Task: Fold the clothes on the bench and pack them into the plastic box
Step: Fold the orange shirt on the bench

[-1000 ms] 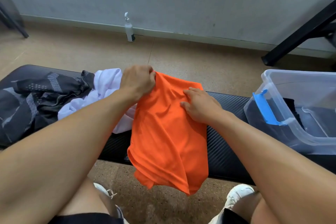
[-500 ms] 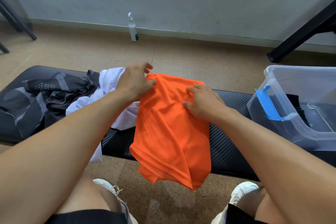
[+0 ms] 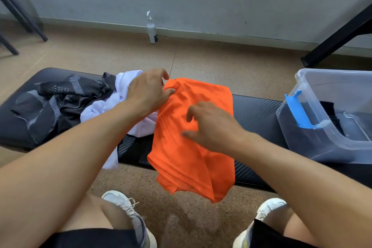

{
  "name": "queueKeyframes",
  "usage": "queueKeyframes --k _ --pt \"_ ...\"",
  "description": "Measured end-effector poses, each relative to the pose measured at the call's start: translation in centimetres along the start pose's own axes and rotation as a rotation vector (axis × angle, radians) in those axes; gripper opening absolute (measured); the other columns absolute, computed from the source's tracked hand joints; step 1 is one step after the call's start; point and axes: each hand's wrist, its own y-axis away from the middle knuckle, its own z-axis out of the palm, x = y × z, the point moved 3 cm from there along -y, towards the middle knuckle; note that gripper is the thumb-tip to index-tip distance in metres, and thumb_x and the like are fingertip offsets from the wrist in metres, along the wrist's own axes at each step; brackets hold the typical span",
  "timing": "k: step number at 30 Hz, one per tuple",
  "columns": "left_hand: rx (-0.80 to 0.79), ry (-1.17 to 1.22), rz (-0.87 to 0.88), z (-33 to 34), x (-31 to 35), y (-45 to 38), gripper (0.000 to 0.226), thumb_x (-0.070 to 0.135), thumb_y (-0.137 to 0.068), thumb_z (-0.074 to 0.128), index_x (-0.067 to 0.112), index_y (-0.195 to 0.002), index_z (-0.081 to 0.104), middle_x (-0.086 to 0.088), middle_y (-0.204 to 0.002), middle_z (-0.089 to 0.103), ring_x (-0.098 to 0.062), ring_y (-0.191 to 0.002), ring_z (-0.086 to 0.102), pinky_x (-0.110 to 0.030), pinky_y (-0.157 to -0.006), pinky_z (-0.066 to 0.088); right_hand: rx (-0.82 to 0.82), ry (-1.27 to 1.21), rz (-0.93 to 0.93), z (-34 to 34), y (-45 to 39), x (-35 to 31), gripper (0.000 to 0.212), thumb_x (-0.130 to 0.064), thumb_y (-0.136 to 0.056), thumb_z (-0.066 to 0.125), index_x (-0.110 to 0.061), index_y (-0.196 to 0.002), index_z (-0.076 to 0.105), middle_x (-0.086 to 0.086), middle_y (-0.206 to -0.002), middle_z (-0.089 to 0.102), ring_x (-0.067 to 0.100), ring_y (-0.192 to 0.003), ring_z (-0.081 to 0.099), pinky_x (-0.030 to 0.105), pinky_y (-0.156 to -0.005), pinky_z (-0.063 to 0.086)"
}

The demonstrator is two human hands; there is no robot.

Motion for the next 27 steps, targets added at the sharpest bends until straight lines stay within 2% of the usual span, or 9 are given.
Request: queueKeyframes --k 3,7,9,12,16,19,22,24,27 --pt "-0.148 0.115 0.088 -0.5 0.1 1.4 0.02 0.036 -0.085 0.073 0.024 -0.101 0.071 0.007 -0.079 0.066 -0.013 -0.08 0.063 -0.034 -0.08 0.052 -0.152 0.122 -0.192 1.8 2.9 -3.9 0.055 -0.07 -0.075 0.066 -0.025 -0.105 0.056 -0.003 -0.105 0.063 0.023 -0.102 0.06 0.039 -0.077 0.049" --pt "-0.34 0.145 0.266 -0.7 0.1 4.3 0.016 0.028 -0.087 0.074 0.022 -0.103 0.075 0.008 -0.086 0.073 -0.002 -0.079 0.063 -0.011 -0.076 0.045 -0.134 0.232 -0.297 4.2 4.5 -5.6 0.021 -0.032 -0.086 0.064 -0.02 -0.103 0.056 0.002 -0.104 0.064 0.03 -0.1 0.064 0.035 -0.063 0.035" --pt "-0.347 0.178 0.288 -1.0 -0.3 5.2 0.017 0.022 -0.087 0.074 0.023 -0.104 0.075 0.01 -0.092 0.075 -0.002 -0.087 0.066 -0.016 -0.083 0.047 -0.157 0.205 -0.306 3.8 4.8 -5.5 0.016 -0.027 -0.084 0.063 -0.022 -0.098 0.059 0.002 -0.102 0.065 0.03 -0.098 0.065 0.035 -0.063 0.04" --pt "-0.327 0.188 0.295 -1.6 -0.6 5.9 0.02 0.019 -0.088 0.073 0.025 -0.107 0.073 0.011 -0.099 0.075 -0.003 -0.094 0.068 -0.026 -0.09 0.05 -0.231 0.198 -0.339 2.8 5.6 -4.8 0.016 -0.026 -0.079 0.066 -0.024 -0.094 0.062 0.0 -0.098 0.068 0.027 -0.095 0.065 0.035 -0.067 0.05" --pt "-0.368 0.139 0.307 -1.4 -1.0 6.7 0.024 0.023 -0.089 0.071 0.027 -0.113 0.071 0.012 -0.105 0.074 -0.001 -0.096 0.065 -0.025 -0.091 0.049 -0.375 0.167 -0.312 2.6 6.6 -4.1 0.032 -0.043 -0.076 0.078 -0.031 -0.102 0.065 -0.009 -0.104 0.062 0.018 -0.103 0.059 0.033 -0.069 0.044" --pt "-0.387 0.059 0.381 -0.8 -0.5 7.4 0.028 0.024 -0.086 0.068 0.03 -0.113 0.07 0.011 -0.112 0.07 -0.009 -0.107 0.062 -0.029 -0.097 0.046 -0.283 0.213 -0.261 1.7 6.7 -3.2 0.045 -0.05 -0.073 0.08 -0.031 -0.109 0.061 -0.007 -0.107 0.059 0.019 -0.107 0.055 0.035 -0.074 0.046" --pt "-0.432 0.111 0.429 0.0 0.6 8.3 0.041 0.035 -0.079 0.066 0.029 -0.119 0.069 0.005 -0.124 0.066 -0.012 -0.123 0.055 -0.03 -0.108 0.039 -0.281 0.344 -0.258 1.7 7.6 -1.7 0.076 -0.049 -0.063 0.087 -0.029 -0.126 0.049 -0.004 -0.118 0.05 0.02 -0.11 0.05 0.037 -0.082 0.046" --pt "-0.481 0.112 0.442 0.8 1.4 8.8 0.051 0.042 -0.084 0.072 0.028 -0.132 0.062 0.003 -0.145 0.054 -0.012 -0.139 0.042 -0.03 -0.118 0.028 -0.331 0.414 -0.266 2.8 8.9 -0.3 0.101 -0.043 -0.06 0.09 -0.028 -0.143 0.033 0.002 -0.138 0.04 0.024 -0.123 0.045 0.041 -0.096 0.046" --pt "-0.594 0.012 0.414 2.2 1.1 8.8 0.062 0.04 -0.093 0.065 0.023 -0.149 0.044 0.001 -0.163 0.028 -0.014 -0.152 0.018 -0.023 -0.12 0.008 -0.261 0.5 -0.33 4.8 10.5 1.4 0.082 -0.028 -0.088 0.046 -0.027 -0.161 0.009 0.016 -0.165 0.02 0.039 -0.147 0.03 0.049 -0.115 0.035"
